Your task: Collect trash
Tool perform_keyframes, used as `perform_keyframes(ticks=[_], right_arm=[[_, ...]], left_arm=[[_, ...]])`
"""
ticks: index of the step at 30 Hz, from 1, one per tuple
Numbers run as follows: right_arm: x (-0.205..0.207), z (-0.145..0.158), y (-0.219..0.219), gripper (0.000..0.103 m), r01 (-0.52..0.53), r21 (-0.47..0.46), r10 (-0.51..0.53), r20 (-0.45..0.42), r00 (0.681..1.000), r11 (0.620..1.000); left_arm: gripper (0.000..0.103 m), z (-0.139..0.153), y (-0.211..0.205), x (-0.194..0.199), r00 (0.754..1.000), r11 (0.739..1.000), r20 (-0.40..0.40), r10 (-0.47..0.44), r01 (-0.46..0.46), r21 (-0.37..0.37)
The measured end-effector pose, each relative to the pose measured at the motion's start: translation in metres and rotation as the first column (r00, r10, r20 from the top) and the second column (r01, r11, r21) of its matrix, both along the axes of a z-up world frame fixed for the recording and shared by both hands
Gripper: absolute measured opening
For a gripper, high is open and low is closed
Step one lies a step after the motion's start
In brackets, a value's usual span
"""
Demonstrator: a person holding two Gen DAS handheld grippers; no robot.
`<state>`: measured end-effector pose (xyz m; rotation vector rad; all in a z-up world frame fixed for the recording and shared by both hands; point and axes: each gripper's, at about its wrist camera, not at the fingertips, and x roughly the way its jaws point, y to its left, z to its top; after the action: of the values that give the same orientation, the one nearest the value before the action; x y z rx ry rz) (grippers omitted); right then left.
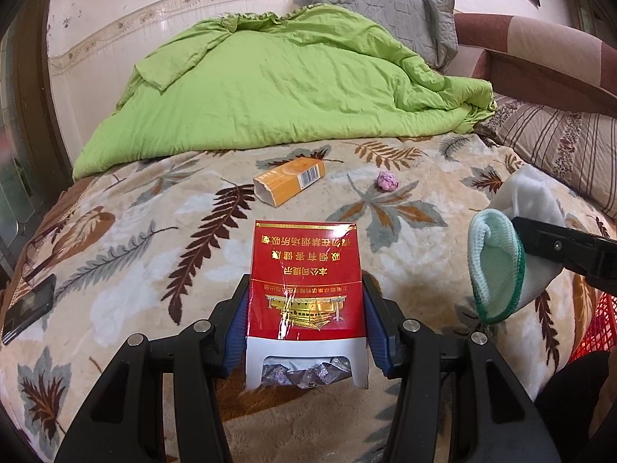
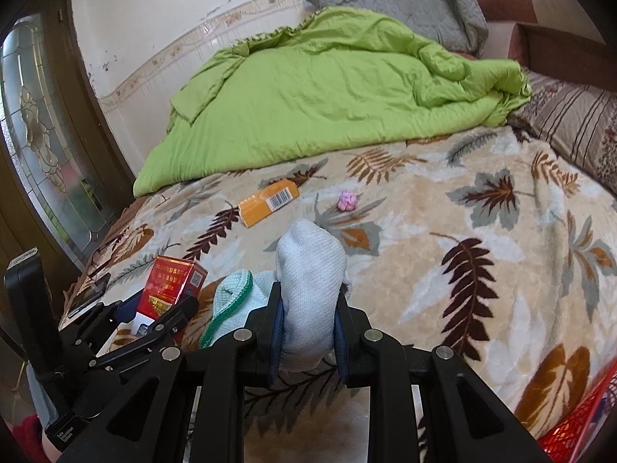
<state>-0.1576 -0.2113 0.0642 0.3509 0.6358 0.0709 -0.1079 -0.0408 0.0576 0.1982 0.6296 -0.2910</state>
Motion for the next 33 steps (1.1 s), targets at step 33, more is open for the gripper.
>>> perform_keyframes(ticks=[33], right_arm=[[-0.050, 0.003, -0.004, 0.024, 0.004, 0.010, -0.004, 0.011, 1.000, 1.000]], left_arm=[[0.051, 0.048, 0.009, -0.076, 0.999, 1.000, 0.046, 0.022, -0.023, 0.020]])
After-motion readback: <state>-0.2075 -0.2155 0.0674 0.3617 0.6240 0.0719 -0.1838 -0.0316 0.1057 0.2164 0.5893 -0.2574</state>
